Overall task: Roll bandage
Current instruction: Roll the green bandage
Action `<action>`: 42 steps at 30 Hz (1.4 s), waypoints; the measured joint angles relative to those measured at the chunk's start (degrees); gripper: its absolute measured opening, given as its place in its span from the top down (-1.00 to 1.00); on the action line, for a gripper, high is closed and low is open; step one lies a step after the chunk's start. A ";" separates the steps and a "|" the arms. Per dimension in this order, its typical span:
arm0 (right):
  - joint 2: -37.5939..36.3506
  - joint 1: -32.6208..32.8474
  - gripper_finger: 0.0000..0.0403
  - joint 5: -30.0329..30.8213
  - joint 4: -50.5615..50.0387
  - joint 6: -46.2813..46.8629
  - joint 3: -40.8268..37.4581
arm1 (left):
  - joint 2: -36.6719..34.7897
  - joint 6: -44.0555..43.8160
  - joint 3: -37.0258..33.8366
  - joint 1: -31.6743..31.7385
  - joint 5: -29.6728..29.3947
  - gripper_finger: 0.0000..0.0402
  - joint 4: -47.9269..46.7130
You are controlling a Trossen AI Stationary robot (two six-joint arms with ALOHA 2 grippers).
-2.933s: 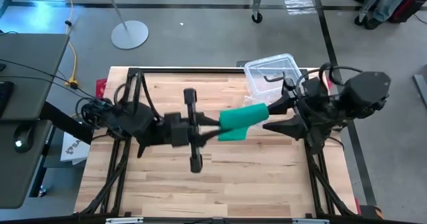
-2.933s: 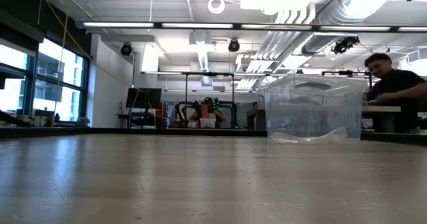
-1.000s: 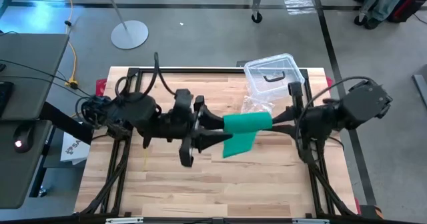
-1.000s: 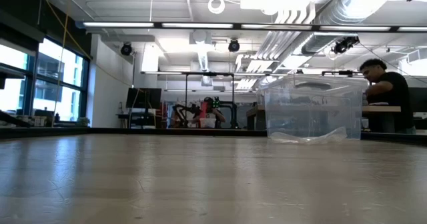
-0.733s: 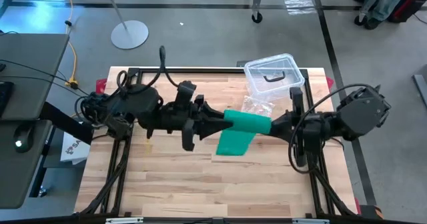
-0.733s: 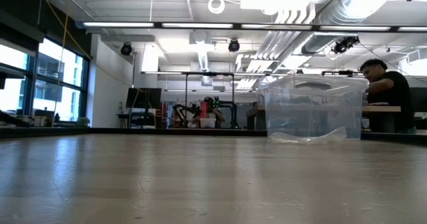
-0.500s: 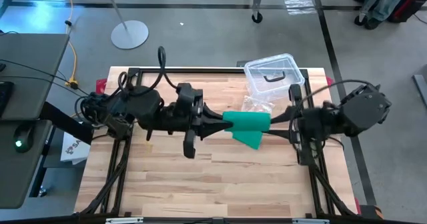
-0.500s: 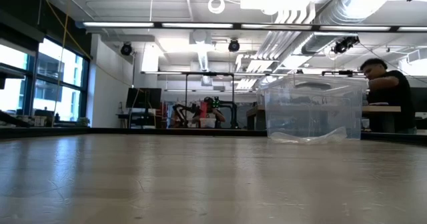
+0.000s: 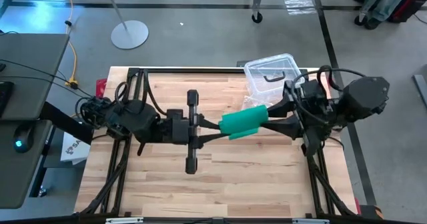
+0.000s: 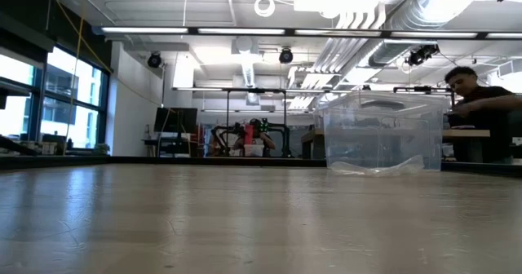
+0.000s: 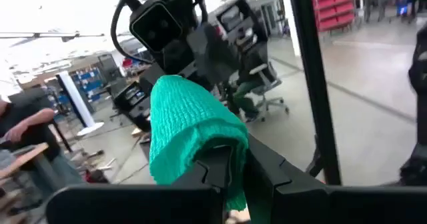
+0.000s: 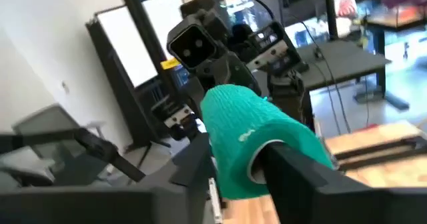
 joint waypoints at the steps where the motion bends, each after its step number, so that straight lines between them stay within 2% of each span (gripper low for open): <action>1: 0.00 -0.12 0.49 -0.25 -0.03 -1.53 0.03 | 0.16 -1.38 -0.01 -0.06 0.07 0.86 0.89; 5: -0.02 -0.20 0.87 -3.27 -0.14 -7.44 0.12 | 0.20 -11.42 -0.15 0.05 -0.02 0.76 3.28; 8: -0.02 -0.31 0.95 -4.51 -0.14 -10.26 0.15 | -0.29 -19.43 -0.17 0.75 2.11 0.75 3.80; 11: -0.02 -0.36 0.79 -4.45 -0.43 -12.32 0.15 | -0.78 -29.30 -0.17 1.50 2.86 0.79 4.15; 15: -0.28 -0.35 0.30 -4.94 -2.60 -16.21 0.09 | -1.55 -41.18 -0.22 2.41 2.12 0.87 6.71; 18: -1.14 0.20 -0.03 -3.11 -5.87 -17.95 0.11 | -1.72 -44.30 -0.32 2.68 1.06 0.92 9.55; 20: -1.33 0.78 -0.16 -2.18 -7.54 -18.47 0.11 | -1.82 -44.92 -0.42 2.73 0.61 0.93 9.75; 26: -1.22 3.15 -0.23 -0.41 -11.60 -20.97 -0.07 | -3.54 -46.12 0.11 2.43 1.47 0.94 12.63; 31: -1.38 4.69 -0.24 6.40 -15.64 -19.62 -0.07 | -3.09 -45.34 -0.17 2.54 3.18 0.94 15.00; 38: -1.33 4.86 -0.24 15.27 -6.62 -20.10 -0.04 | -3.49 -46.19 0.04 2.50 4.37 0.93 15.82; 42: -0.29 3.75 -0.19 14.74 -1.42 -27.79 0.05 | -2.96 -46.32 -0.14 2.52 4.44 0.92 14.97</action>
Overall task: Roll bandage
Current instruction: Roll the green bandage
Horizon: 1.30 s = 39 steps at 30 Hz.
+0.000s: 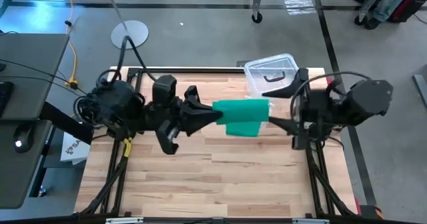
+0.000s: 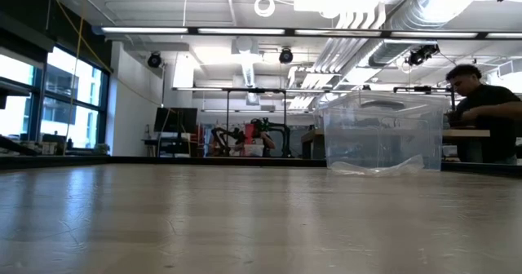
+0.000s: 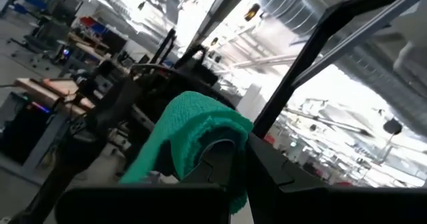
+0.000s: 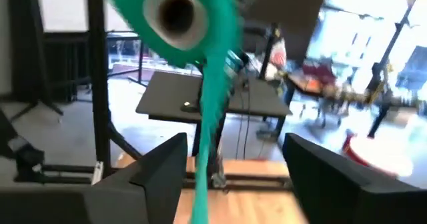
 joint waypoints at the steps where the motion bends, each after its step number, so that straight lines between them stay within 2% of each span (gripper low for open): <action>1: 0.54 -0.04 -0.15 -0.44 1.22 -2.57 0.01 | 0.02 -0.18 -0.02 0.00 0.08 0.92 0.01; 5: 2.83 -0.45 0.13 0.09 5.44 -13.64 -0.03 | -0.16 -2.61 0.05 0.08 1.30 0.92 0.05; 11: 4.48 -0.47 0.91 5.93 8.13 -30.36 -0.03 | 0.68 -8.10 0.03 0.09 5.19 0.92 -0.97; 16: 4.07 0.42 0.97 12.39 14.44 -43.92 -0.05 | 0.65 -15.32 0.05 0.09 5.60 0.92 -7.67; 22: 3.67 4.31 0.99 13.43 24.34 -60.05 -0.03 | 0.78 -22.63 0.03 0.09 5.66 0.92 -18.33; 30: 3.67 5.45 1.00 15.48 26.94 -62.43 -0.03 | 1.02 -20.92 0.03 0.13 7.00 0.89 -20.03; 33: 3.67 5.45 1.00 14.46 26.99 -62.41 -0.03 | 1.02 -20.87 0.03 0.16 7.01 0.76 -19.76; 39: 3.67 6.58 1.00 11.39 27.88 -62.45 -0.03 | 1.04 -20.38 0.03 1.09 6.97 0.31 -19.82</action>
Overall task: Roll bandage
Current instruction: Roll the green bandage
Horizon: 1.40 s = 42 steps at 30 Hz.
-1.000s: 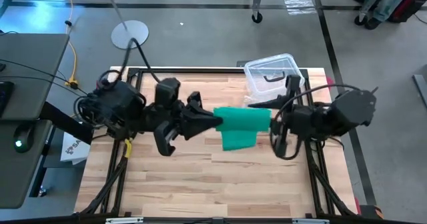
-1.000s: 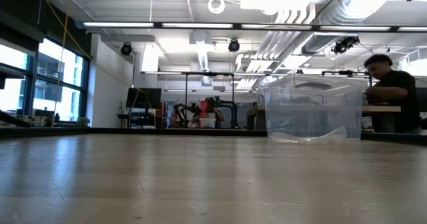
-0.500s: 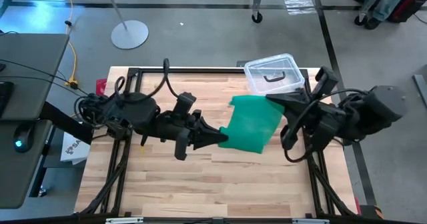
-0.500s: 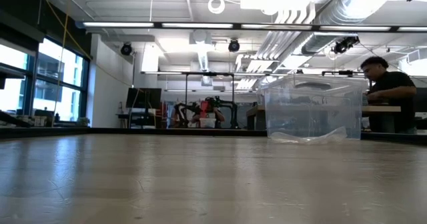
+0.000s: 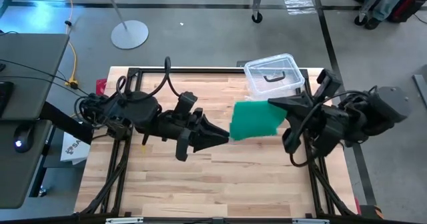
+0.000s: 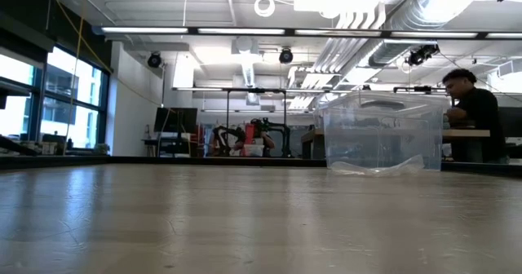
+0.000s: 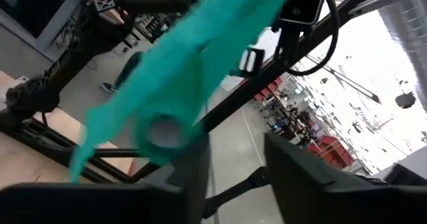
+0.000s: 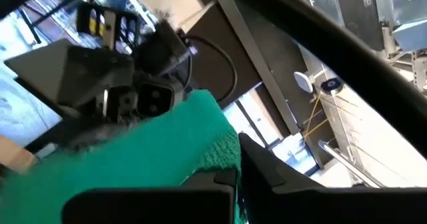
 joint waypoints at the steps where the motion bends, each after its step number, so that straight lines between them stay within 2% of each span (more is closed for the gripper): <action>1: 0.00 0.13 1.00 -0.02 0.16 0.02 0.00 | 0.00 0.28 0.00 0.11 -0.06 0.23 0.00; 7: 0.00 0.75 1.00 0.25 0.12 0.02 0.00 | 0.00 1.60 0.00 1.03 0.24 -0.13 0.39; 10: 0.00 0.76 1.00 0.67 0.14 0.40 0.02 | 0.00 4.24 0.00 1.18 0.60 -0.17 -0.26; 14: -0.05 0.75 1.00 2.93 1.75 1.98 0.02 | 0.00 15.25 0.00 0.32 1.96 -0.15 -3.58; 17: -0.24 0.75 1.00 3.07 1.74 4.33 0.04 | 0.30 24.31 0.00 -1.43 -1.70 -0.14 -5.23; 22: -0.26 0.77 1.00 4.03 1.71 6.37 0.04 | 1.59 33.52 -0.02 -2.54 -10.47 -0.13 -4.88; 28: -0.76 0.75 1.00 4.85 3.35 8.69 0.04 | 2.91 45.02 -0.01 -3.21 -14.75 -0.13 -3.26; 31: -1.13 0.75 1.00 4.72 6.34 10.37 0.04 | 4.69 51.90 0.00 -3.05 -18.05 -0.13 0.29; 36: -1.79 0.75 1.00 4.23 10.32 13.06 0.04 | 7.11 66.47 -0.04 -2.95 -25.71 -0.13 11.36; 42: -2.88 0.75 1.00 0.81 11.08 19.44 0.04 | 9.05 76.31 -0.02 -2.64 -21.44 -0.13 22.31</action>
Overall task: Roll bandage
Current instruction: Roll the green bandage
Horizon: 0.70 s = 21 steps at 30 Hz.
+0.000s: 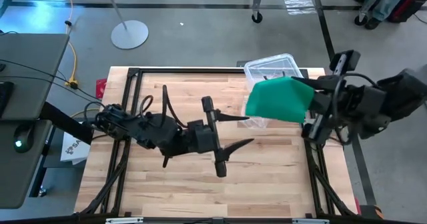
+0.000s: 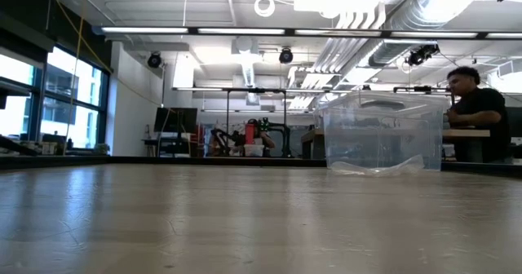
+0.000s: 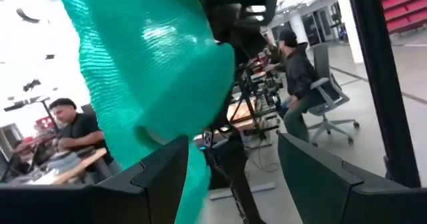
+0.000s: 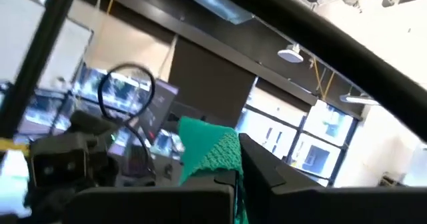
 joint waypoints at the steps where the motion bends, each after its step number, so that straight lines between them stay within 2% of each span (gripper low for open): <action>1: -0.09 0.00 1.00 -0.43 0.10 0.39 0.00 | 0.04 0.51 -0.02 0.02 0.11 -0.13 0.17; 7: -0.11 0.00 1.00 -2.72 1.74 2.37 0.00 | -0.13 0.92 0.00 0.69 -2.45 -0.13 0.10; 12: -0.11 0.00 1.00 -4.51 1.82 5.28 0.00 | -0.11 -0.34 0.00 1.81 1.65 -0.13 0.07; 17: -0.11 0.00 1.00 -5.45 1.82 7.97 0.00 | -0.11 -0.34 0.00 2.32 2.49 -0.13 0.79; 21: -0.11 0.00 1.00 -6.71 1.82 8.74 0.00 | -0.11 -0.91 0.00 2.65 6.46 -0.13 0.89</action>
